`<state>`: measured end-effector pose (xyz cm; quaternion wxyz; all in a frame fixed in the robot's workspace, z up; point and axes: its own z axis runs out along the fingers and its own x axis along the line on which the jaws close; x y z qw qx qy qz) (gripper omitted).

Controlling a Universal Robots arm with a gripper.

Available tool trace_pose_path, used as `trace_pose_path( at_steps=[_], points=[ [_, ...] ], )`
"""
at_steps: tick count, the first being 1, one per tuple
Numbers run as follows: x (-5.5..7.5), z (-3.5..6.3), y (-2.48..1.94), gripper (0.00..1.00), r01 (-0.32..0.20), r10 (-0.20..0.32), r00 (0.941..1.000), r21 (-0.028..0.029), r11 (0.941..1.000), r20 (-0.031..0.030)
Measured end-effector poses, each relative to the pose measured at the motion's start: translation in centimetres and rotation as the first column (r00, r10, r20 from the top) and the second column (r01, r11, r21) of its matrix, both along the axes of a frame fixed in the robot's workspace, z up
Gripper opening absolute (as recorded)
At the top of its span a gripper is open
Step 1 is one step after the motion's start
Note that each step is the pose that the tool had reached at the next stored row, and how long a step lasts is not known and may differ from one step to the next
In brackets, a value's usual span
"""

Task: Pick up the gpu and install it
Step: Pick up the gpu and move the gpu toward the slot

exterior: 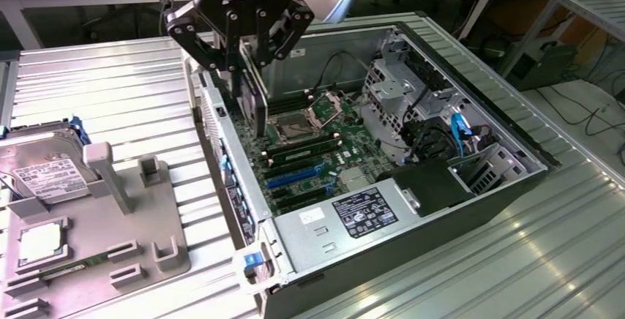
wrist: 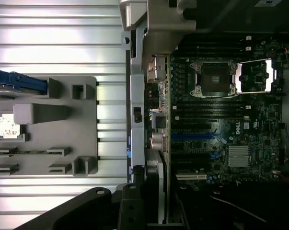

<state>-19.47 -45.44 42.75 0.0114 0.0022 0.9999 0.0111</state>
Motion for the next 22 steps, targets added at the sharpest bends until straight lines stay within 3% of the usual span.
trace_pose_path(
  at_steps=[22],
  points=[
    [4.9, -0.01, 0.00, 0.28, 0.001, -0.001, 1.0000, 0.0000, 1.0000, 0.0000]
  ],
)
